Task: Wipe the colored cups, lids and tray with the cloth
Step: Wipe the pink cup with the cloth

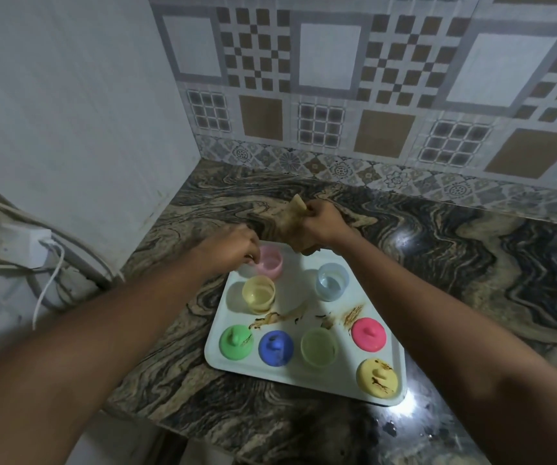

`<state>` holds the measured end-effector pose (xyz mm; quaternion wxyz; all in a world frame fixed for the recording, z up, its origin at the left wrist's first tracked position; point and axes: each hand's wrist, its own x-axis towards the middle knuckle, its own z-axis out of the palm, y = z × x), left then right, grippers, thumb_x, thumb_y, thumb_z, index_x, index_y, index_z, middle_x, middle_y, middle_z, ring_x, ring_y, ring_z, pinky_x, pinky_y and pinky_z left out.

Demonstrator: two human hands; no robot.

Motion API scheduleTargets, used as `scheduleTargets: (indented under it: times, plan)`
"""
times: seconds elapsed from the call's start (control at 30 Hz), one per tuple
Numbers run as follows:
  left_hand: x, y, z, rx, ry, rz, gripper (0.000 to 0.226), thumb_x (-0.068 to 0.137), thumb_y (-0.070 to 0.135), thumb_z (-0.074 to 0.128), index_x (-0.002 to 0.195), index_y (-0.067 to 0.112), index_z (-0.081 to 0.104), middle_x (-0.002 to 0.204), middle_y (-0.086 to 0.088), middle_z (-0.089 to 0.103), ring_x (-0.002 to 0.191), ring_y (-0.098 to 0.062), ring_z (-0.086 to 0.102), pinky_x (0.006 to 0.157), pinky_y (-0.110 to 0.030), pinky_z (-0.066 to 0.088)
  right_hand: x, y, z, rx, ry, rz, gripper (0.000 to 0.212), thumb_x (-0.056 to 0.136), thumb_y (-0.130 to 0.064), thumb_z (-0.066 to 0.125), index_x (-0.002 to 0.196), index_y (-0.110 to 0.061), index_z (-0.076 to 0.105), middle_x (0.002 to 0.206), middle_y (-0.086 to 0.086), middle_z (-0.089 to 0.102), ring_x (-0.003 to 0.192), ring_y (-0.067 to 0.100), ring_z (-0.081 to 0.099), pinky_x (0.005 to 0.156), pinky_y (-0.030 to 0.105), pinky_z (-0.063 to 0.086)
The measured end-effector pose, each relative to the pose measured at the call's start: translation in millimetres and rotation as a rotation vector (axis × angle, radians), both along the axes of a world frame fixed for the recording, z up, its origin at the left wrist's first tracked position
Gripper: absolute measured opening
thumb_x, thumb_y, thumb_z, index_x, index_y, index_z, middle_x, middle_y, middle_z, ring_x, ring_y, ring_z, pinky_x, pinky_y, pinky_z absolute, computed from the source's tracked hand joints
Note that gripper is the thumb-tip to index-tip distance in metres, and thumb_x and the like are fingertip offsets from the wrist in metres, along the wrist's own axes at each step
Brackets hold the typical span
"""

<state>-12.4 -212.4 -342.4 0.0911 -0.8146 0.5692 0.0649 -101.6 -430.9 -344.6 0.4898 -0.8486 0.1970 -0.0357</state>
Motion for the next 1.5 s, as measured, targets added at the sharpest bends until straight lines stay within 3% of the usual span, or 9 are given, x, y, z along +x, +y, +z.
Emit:
scheduleTargets:
  times: [0.2,0.3,0.43,0.67,0.87,1.1,1.27,1.43,1.5]
  plan:
    - [4.2,0.9,-7.4,-0.355,0.195,0.126,0.013,0.091,0.011,0.066,0.1,0.014,0.074,0.133,-0.013,0.058,0.123,-0.033,0.052,0.094,-0.034,0.043,-12.2,0.8,-6.1,0.013,0.007,-0.032,0.017,0.092,-0.02,0.054,0.093,-0.007,0.066,0.08,0.017,0.07,0.072,0.04,0.069,0.061,0.046,0.056]
    - [4.3,-5.8,16.4,-0.519,0.421,0.227,0.014,0.092,0.002,0.059,0.099,0.008,0.069,0.115,-0.013,0.068,0.104,-0.024,0.063,0.09,-0.037,0.052,-26.0,7.4,-1.9,0.116,-0.149,-0.054,0.025,0.098,-0.024,0.048,0.109,-0.014,0.069,0.079,0.012,0.07,0.063,0.031,0.065,0.054,0.041,0.054]
    - [-6.5,-15.1,55.9,-0.668,0.545,0.316,0.01,0.096,0.007,0.059,0.1,0.011,0.068,0.098,-0.002,0.07,0.084,-0.008,0.061,0.077,-0.016,0.047,-43.6,26.7,22.9,0.245,-0.3,0.023,0.037,0.107,-0.009,0.042,0.14,-0.011,0.057,0.082,0.001,0.064,0.059,0.014,0.055,0.054,0.028,0.047]
    - [-25.8,-17.0,105.5,-0.918,0.777,0.464,0.015,0.093,0.014,0.066,0.086,0.028,0.07,0.093,0.003,0.071,0.092,-0.02,0.069,0.078,-0.039,0.061,-65.9,46.0,58.3,0.423,-0.43,0.011,0.046,0.104,-0.019,0.047,0.15,-0.013,0.046,0.127,0.0,0.061,0.112,0.014,0.06,0.09,0.034,0.053]
    - [-44.3,-14.1,139.0,-0.997,0.787,0.462,0.017,0.09,0.024,0.069,0.106,0.024,0.074,0.107,0.006,0.073,0.096,-0.01,0.07,0.075,-0.024,0.06,-77.6,64.1,62.5,0.214,-0.467,-0.017,0.117,0.067,-0.032,0.094,0.16,-0.022,0.023,0.157,-0.002,0.044,0.14,0.009,0.047,0.109,0.038,0.049]
    - [-43.7,0.1,154.4,-0.924,0.938,0.42,0.021,0.075,0.036,0.074,0.096,0.032,0.078,0.102,0.003,0.077,0.1,-0.017,0.072,0.085,-0.044,0.06,-85.4,64.4,76.8,0.226,-0.549,-0.078,0.107,0.066,-0.019,0.095,0.155,-0.014,0.036,0.144,0.01,0.058,0.131,0.017,0.058,0.098,0.037,0.057]
    - [-57.9,-11.3,160.6,-1.033,1.013,0.454,0.006,0.084,0.013,0.072,0.088,0.016,0.075,0.092,-0.006,0.075,0.091,-0.02,0.073,0.074,-0.035,0.062,-90.1,70.0,85.2,0.206,-0.602,-0.079,0.11,0.067,-0.008,0.093,0.155,-0.022,0.029,0.131,0.001,0.067,0.109,-0.001,0.067,0.088,0.021,0.058]
    - [-65.7,-16.5,165.1,-1.063,0.844,0.431,0.011,0.084,0.014,0.074,0.084,0.025,0.073,0.09,-0.001,0.075,0.089,-0.019,0.072,0.076,-0.041,0.063,-88.2,70.9,87.6,-0.074,-0.72,-0.132,0.099,0.07,-0.012,0.091,0.152,-0.004,0.038,0.127,0.013,0.069,0.108,0.004,0.067,0.089,0.022,0.057]
    - [-65.1,-17.0,165.9,-1.033,0.734,0.395,0.007,0.085,0.02,0.074,0.084,0.027,0.074,0.088,0.003,0.075,0.088,-0.016,0.072,0.08,-0.044,0.061,-85.7,71.7,83.4,-0.194,-0.79,-0.126,0.092,0.072,-0.02,0.089,0.147,0.006,0.042,0.136,0.025,0.061,0.127,0.025,0.061,0.1,0.034,0.055]
